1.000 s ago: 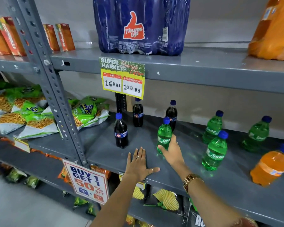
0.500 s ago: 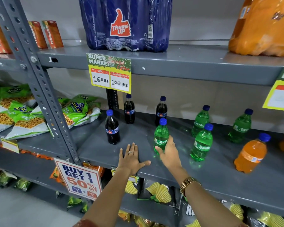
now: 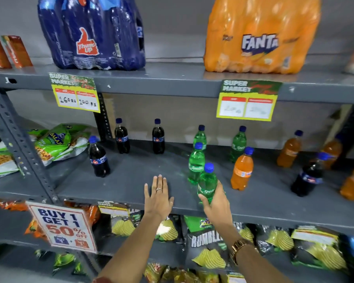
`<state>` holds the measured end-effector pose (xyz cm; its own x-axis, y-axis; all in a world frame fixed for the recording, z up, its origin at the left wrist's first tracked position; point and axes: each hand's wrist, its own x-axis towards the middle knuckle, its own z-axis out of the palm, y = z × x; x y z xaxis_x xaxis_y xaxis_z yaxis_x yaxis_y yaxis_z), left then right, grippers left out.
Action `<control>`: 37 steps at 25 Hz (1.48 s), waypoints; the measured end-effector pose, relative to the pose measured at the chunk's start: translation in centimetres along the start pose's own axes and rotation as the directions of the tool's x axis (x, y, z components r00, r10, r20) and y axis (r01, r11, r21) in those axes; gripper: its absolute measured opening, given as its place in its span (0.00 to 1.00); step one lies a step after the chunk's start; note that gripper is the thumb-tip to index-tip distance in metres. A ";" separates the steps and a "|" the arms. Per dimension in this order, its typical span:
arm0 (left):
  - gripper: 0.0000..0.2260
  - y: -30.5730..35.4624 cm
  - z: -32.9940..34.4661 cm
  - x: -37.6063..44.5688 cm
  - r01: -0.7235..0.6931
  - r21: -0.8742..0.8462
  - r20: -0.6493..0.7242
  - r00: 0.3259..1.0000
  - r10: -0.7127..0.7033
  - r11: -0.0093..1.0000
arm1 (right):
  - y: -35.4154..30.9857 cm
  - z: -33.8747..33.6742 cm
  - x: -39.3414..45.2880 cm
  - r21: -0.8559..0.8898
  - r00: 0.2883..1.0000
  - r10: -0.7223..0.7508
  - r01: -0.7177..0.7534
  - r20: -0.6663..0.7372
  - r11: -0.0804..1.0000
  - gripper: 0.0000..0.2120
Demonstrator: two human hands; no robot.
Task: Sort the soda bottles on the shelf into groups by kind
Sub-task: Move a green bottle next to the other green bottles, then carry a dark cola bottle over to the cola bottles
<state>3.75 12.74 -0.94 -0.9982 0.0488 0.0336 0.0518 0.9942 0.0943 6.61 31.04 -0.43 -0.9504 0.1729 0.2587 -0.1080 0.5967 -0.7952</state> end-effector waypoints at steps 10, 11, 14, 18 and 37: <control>0.30 10.7 1.5 -1.8 -0.071 -0.092 0.136 0.987 0.083 0.993 | 7.2 -9.6 0.3 -0.010 0.970 0.117 -0.122 -0.212 0.992 0.24; 0.30 11.4 1.6 -1.8 -0.074 -0.100 0.144 0.986 0.088 0.992 | 7.7 -10.2 0.8 -0.010 0.968 0.132 -0.137 -0.216 0.991 0.25; 0.30 13.5 2.1 -1.5 -0.073 -0.095 0.178 0.980 0.090 0.993 | 9.3 -11.6 2.3 -0.001 0.964 0.168 -0.172 -0.205 0.985 0.27; 0.35 15.6 2.5 -1.0 -0.016 -0.087 0.218 0.975 0.034 0.996 | 10.9 -12.7 4.3 0.008 0.959 0.191 -0.193 -0.208 0.981 0.27; 0.37 16.6 2.6 -0.1 0.059 -0.068 0.269 0.962 -0.038 0.996 | 12.2 -13.8 5.7 0.104 0.911 0.140 -0.108 -0.387 0.989 0.24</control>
<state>4.62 29.49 -1.96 -0.9704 0.0347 -0.2389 -0.0050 0.9865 0.1636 3.87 50.07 -1.07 -0.7681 0.5448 0.3366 -0.0346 0.4895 -0.8713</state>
